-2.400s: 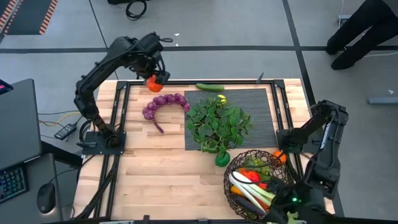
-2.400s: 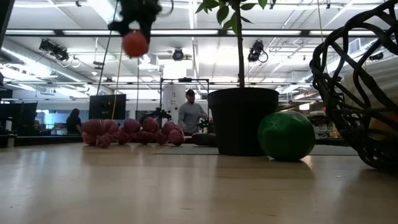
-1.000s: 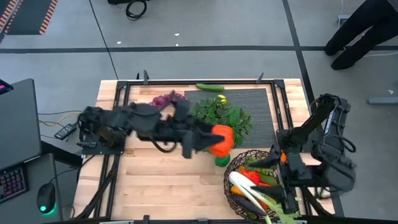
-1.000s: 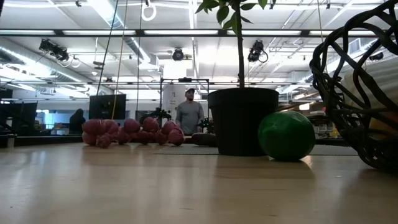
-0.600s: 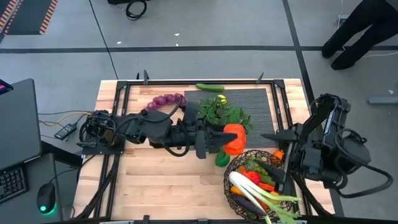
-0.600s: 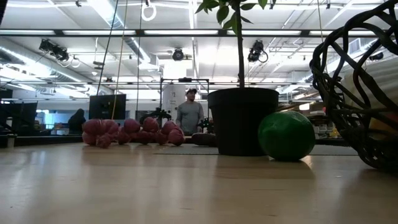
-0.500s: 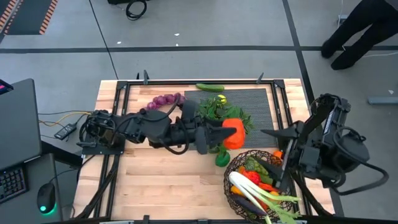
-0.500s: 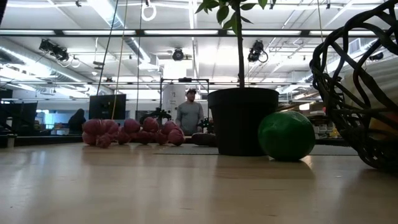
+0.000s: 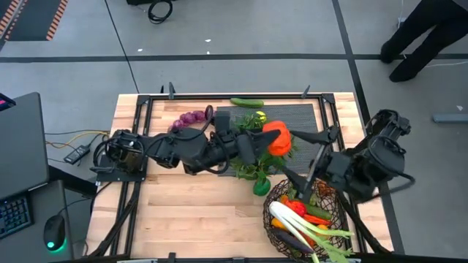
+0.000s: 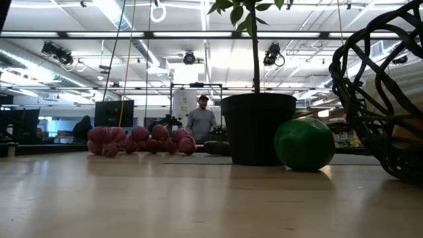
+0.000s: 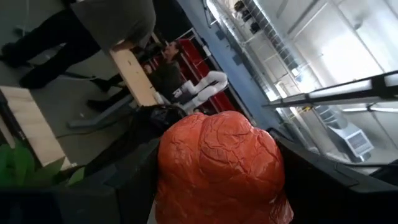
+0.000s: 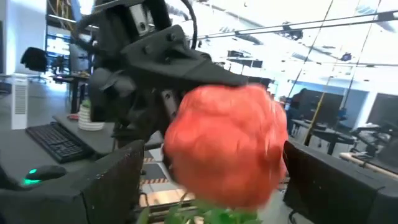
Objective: Build produce basket
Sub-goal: Put the orange squash into the brown wire basket
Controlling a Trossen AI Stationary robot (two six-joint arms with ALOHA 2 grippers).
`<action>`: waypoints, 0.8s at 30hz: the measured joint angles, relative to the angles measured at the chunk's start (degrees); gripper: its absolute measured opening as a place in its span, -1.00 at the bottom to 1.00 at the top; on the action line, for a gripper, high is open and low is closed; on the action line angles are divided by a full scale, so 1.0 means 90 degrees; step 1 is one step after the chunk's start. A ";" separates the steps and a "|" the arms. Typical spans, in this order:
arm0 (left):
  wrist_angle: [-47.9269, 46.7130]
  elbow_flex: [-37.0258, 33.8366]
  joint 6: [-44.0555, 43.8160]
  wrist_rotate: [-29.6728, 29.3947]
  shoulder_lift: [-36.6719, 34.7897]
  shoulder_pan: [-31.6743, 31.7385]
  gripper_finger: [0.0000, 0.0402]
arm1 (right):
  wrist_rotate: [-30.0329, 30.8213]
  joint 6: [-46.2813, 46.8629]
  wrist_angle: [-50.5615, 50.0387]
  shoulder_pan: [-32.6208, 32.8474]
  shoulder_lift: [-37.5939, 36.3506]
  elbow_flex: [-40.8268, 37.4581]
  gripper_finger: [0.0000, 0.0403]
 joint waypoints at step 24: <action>0.0141 0.0000 0.0642 0.0006 0.0063 0.0180 0.50 | 0.0469 0.0374 0.0102 -0.1001 0.0022 -0.0002 0.79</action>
